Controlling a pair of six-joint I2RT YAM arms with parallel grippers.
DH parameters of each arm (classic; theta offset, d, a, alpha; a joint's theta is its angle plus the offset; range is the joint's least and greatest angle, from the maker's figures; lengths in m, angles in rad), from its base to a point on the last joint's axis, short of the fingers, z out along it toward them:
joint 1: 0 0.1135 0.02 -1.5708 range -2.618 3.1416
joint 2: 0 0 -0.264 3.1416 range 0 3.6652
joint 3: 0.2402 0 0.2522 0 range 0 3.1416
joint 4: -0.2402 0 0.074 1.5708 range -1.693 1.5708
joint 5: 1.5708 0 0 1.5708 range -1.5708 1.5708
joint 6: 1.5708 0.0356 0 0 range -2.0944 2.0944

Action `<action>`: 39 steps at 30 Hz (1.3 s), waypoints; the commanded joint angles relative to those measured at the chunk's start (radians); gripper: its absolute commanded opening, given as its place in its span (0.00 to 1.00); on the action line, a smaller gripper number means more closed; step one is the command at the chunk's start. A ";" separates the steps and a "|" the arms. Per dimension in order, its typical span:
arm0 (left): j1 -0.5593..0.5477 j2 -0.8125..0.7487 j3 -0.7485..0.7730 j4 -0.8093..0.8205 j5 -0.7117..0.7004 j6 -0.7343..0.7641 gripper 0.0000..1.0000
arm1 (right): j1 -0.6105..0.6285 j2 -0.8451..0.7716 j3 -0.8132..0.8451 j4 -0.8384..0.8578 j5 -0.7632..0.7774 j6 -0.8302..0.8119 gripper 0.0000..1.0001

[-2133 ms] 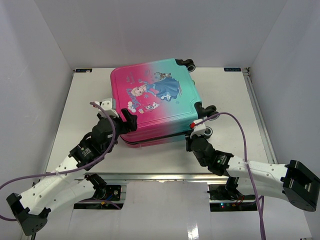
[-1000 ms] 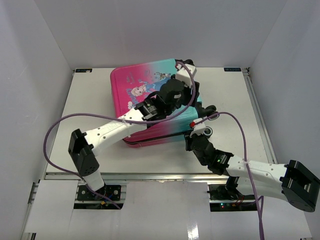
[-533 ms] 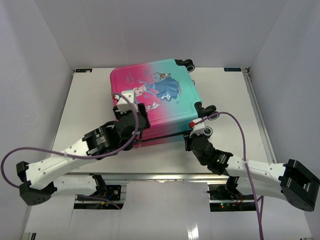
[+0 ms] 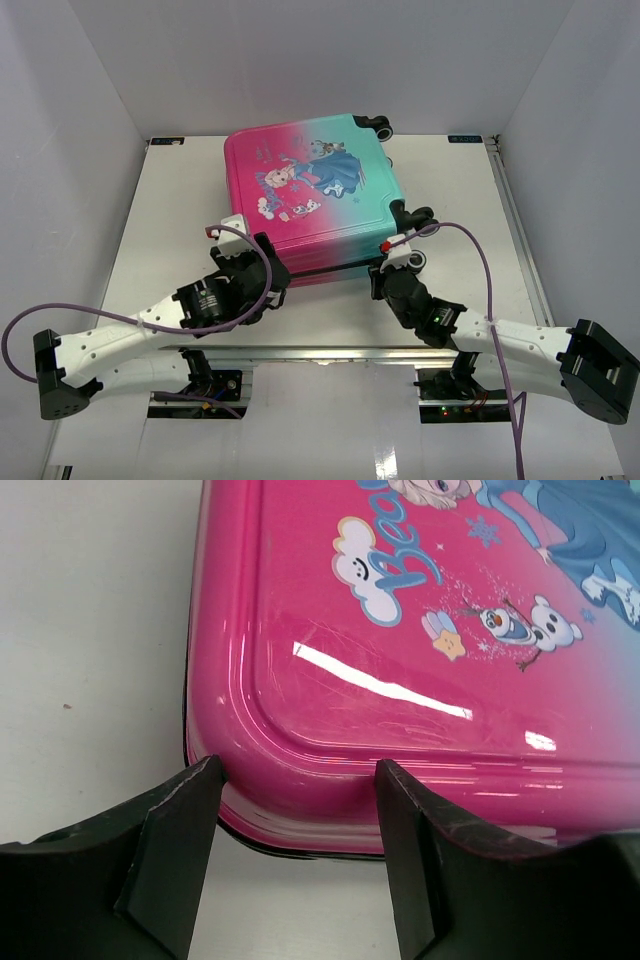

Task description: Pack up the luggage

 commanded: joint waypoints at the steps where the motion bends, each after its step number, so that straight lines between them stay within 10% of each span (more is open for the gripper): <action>1: -0.014 0.115 -0.122 -0.031 0.264 -0.111 0.69 | 0.001 -0.037 0.042 0.088 0.016 -0.012 0.08; 7: -0.030 -0.030 -0.107 -0.179 0.195 -0.161 0.69 | 0.001 -0.048 0.056 0.079 0.017 -0.018 0.08; 14: -0.030 -0.252 -0.159 0.066 0.451 0.189 0.68 | -0.002 0.011 0.106 0.059 0.014 -0.017 0.08; 21: -0.030 -0.066 -0.194 0.019 0.429 0.087 0.72 | -0.005 0.002 0.105 0.058 0.010 -0.010 0.08; 39: -0.016 0.136 -0.308 0.527 0.156 0.138 0.65 | -0.005 -0.013 0.080 0.064 0.007 -0.011 0.08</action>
